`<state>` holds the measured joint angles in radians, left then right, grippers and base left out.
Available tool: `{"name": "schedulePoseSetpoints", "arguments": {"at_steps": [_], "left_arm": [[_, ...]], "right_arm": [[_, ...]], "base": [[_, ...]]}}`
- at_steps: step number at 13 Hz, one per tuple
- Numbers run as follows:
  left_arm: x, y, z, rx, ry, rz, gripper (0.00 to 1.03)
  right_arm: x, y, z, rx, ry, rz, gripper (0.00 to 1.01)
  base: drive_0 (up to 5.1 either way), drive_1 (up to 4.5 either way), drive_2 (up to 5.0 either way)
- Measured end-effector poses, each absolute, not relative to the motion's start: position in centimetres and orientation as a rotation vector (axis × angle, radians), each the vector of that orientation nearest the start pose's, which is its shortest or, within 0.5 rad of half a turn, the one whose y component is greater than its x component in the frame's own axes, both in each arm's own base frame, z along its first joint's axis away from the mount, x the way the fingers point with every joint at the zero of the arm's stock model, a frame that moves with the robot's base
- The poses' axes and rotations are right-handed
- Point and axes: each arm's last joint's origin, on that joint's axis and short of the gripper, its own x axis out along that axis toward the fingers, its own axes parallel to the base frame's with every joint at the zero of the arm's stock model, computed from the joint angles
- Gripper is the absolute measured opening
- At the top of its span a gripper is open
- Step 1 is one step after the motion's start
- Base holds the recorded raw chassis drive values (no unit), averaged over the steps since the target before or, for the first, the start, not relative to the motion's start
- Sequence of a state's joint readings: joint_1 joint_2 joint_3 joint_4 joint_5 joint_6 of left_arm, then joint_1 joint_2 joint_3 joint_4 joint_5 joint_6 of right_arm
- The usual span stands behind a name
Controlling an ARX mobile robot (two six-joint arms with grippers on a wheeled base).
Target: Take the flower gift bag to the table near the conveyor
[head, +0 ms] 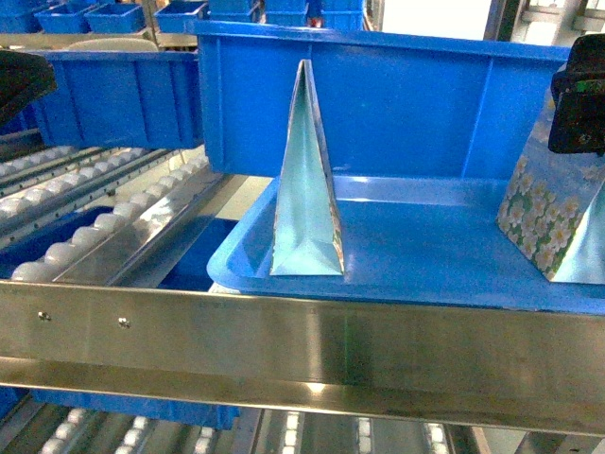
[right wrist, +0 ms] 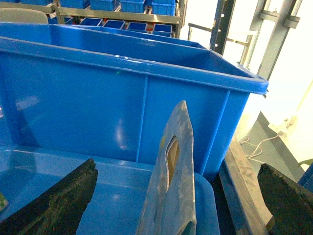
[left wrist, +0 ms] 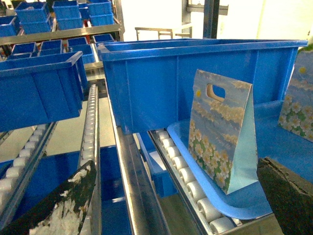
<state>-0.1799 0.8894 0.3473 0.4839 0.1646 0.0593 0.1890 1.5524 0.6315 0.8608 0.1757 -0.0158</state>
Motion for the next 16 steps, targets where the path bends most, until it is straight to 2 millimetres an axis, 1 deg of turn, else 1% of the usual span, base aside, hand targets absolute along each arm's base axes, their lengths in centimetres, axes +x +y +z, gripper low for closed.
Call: {"name": "schedulePoseSetpoints", "arguments": {"at_steps": [1, 2, 3, 7, 8, 10, 11, 12, 13, 14, 15, 16], "left_arm": [[18.7, -3.9, 22.8, 0.059, 0.048, -0.346, 0.98], [18.7, -3.9, 22.8, 0.059, 0.048, -0.346, 0.98], [18.7, -3.9, 22.8, 0.059, 0.048, -0.346, 0.98], [18.7, -3.9, 22.8, 0.059, 0.048, -0.346, 0.98], [18.7, -3.9, 22.8, 0.059, 0.048, -0.346, 0.98], [18.7, -3.9, 22.8, 0.059, 0.048, -0.346, 0.98], [18.7, -3.9, 22.8, 0.059, 0.048, -0.346, 0.98], [18.7, -3.9, 22.8, 0.059, 0.048, -0.346, 0.98], [18.7, -3.9, 22.8, 0.059, 0.048, -0.346, 0.98], [19.5, -5.2, 23.3, 0.068, 0.035, -0.368, 0.98], [20.6, -7.0, 24.4, 0.088, 0.009, -0.422, 0.98], [20.8, -8.6, 25.3, 0.114, 0.01, -0.461, 0.98]], "right_arm": [[30.3, 5.3, 20.3, -0.027, 0.059, 0.014, 0.94], [30.3, 5.3, 20.3, -0.027, 0.06, 0.014, 0.66], [30.3, 5.3, 20.3, -0.027, 0.059, 0.014, 0.55], [30.3, 5.3, 20.3, -0.027, 0.06, 0.014, 0.04], [30.3, 5.3, 20.3, -0.026, 0.057, 0.014, 0.02], [30.3, 5.2, 20.4, -0.022, 0.045, 0.01, 0.02], [30.1, 4.6, 21.4, -0.011, 0.005, -0.009, 0.02], [30.0, 4.6, 22.8, -0.006, -0.028, 0.011, 0.02], [29.7, 4.7, 25.1, -0.01, -0.095, 0.04, 0.02], [29.6, 4.7, 25.7, -0.01, -0.117, 0.042, 0.02], [29.6, 4.7, 25.6, -0.011, -0.11, 0.048, 0.02], [29.6, 4.7, 25.6, -0.011, -0.111, 0.049, 0.02]], "base": [[0.0, 0.0, 0.0], [0.0, 0.0, 0.0], [0.0, 0.0, 0.0], [0.0, 0.0, 0.0], [0.0, 0.0, 0.0], [0.0, 0.0, 0.0], [0.0, 0.0, 0.0], [0.0, 0.0, 0.0], [0.0, 0.0, 0.0], [0.0, 0.0, 0.0], [0.0, 0.0, 0.0], [0.0, 0.0, 0.0]]}}
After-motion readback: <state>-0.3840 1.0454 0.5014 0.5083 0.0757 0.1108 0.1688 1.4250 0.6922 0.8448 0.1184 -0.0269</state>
